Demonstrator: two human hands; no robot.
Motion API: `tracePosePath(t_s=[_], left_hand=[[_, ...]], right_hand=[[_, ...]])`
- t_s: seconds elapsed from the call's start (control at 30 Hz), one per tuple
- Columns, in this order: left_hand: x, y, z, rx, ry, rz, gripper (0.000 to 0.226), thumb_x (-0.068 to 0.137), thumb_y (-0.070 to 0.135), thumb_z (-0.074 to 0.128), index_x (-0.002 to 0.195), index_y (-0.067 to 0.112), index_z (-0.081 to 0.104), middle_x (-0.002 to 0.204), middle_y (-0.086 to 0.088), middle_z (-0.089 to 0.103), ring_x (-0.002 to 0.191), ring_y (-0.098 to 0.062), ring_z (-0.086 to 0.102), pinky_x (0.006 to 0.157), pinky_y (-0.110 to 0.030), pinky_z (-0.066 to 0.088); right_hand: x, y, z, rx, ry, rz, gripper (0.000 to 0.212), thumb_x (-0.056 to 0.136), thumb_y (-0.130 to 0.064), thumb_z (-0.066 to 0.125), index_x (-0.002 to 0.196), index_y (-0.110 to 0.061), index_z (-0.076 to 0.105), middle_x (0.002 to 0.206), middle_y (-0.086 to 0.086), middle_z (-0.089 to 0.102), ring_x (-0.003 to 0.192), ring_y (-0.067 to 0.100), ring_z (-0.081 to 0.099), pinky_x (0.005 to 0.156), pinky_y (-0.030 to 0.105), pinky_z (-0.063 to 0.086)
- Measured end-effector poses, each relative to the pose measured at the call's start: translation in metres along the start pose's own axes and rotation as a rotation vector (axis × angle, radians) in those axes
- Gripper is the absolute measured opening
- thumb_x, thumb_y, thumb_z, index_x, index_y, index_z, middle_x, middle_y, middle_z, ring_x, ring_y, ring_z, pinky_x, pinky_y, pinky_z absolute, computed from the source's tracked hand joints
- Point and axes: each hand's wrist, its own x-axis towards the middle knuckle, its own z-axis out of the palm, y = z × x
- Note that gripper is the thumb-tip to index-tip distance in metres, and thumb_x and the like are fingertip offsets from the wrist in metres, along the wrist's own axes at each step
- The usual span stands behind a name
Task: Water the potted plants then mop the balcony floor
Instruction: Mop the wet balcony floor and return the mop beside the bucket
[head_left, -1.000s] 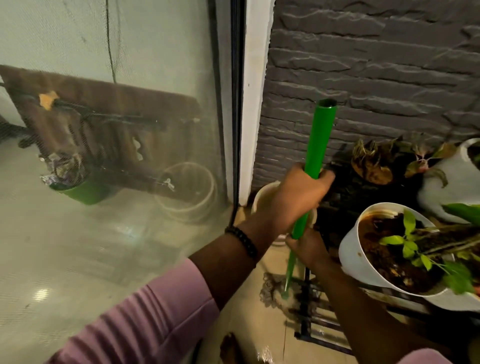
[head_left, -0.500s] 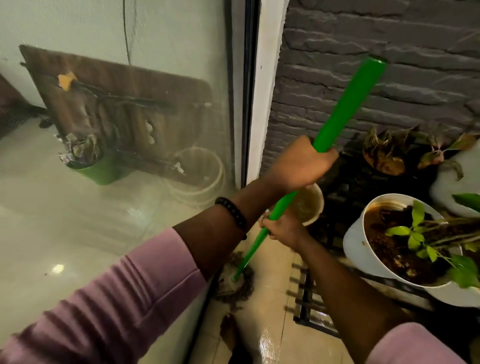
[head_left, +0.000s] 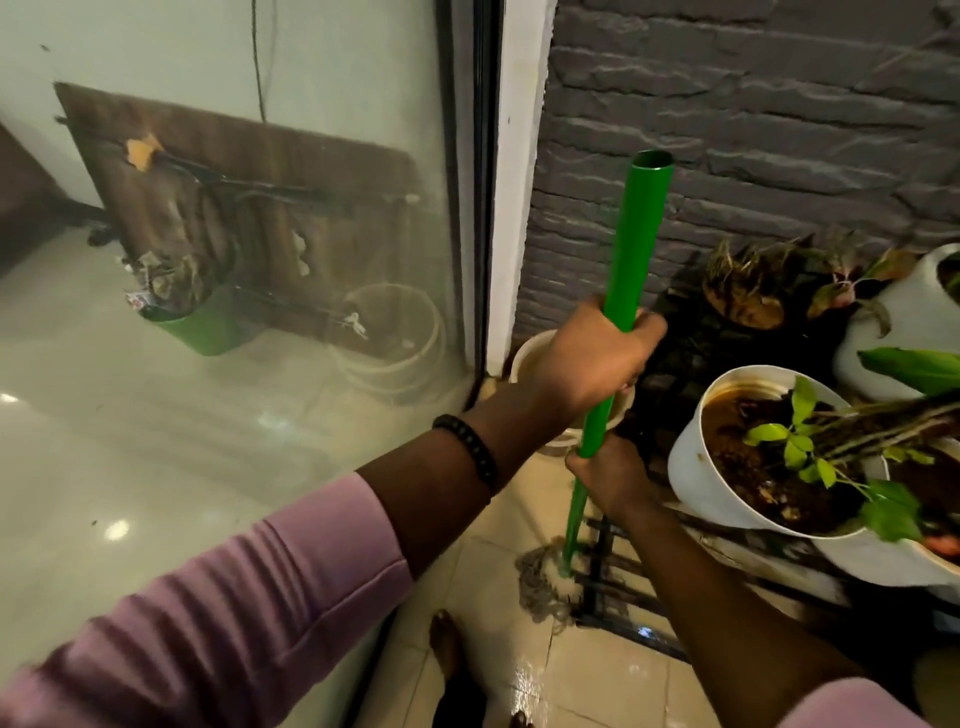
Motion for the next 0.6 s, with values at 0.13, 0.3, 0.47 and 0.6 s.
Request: tracePosePath(t_s=[0.13, 0.3, 0.47, 0.6], left_hand=[[-0.016, 0.022, 0.015, 0.187, -0.033, 0.033, 0.03, 0.09, 0.024, 0.059, 0.062, 0.016, 0.05, 0.042, 0.005, 0.052, 0.042, -0.016, 0.054, 0.06, -0.034, 0.054], [-0.053, 0.019, 0.031, 0.479, -0.134, 0.003, 0.042, 0.089, 0.034, 0.065, 0.118, 0.004, 0.06, 0.098, -0.014, 0.067, 0.087, -0.032, 0.069, 0.077, -0.038, 0.059], [-0.077, 0.008, 0.031, 0.468, -0.092, 0.072, 0.02, 0.087, 0.037, 0.062, 0.086, 0.018, 0.056, 0.071, 0.001, 0.058, 0.064, -0.019, 0.061, 0.067, -0.036, 0.056], [-0.087, 0.011, 0.03, 0.275, -0.026, 0.11, 0.024, 0.084, 0.035, 0.06, 0.067, 0.018, 0.056, 0.054, -0.001, 0.061, 0.049, -0.019, 0.058, 0.061, -0.044, 0.059]], right_hand=[[-0.022, -0.006, 0.011, 0.262, 0.062, 0.062, 0.014, 0.078, -0.02, 0.067, 0.073, -0.008, 0.061, 0.076, 0.016, 0.067, 0.079, 0.034, 0.067, 0.072, 0.043, 0.057], [-0.055, -0.006, 0.04, 0.539, -0.127, 0.082, 0.016, 0.081, -0.008, 0.064, 0.094, 0.002, 0.064, 0.096, 0.025, 0.067, 0.088, 0.035, 0.067, 0.081, 0.054, 0.055], [-0.071, 0.008, 0.04, 0.429, -0.218, -0.021, 0.009, 0.079, -0.013, 0.067, 0.078, -0.004, 0.065, 0.083, 0.019, 0.067, 0.075, 0.025, 0.065, 0.077, 0.049, 0.056], [-0.075, 0.013, 0.019, 0.245, -0.211, -0.148, 0.015, 0.075, -0.017, 0.066, 0.074, -0.002, 0.064, 0.076, 0.019, 0.065, 0.068, 0.026, 0.06, 0.069, 0.047, 0.053]])
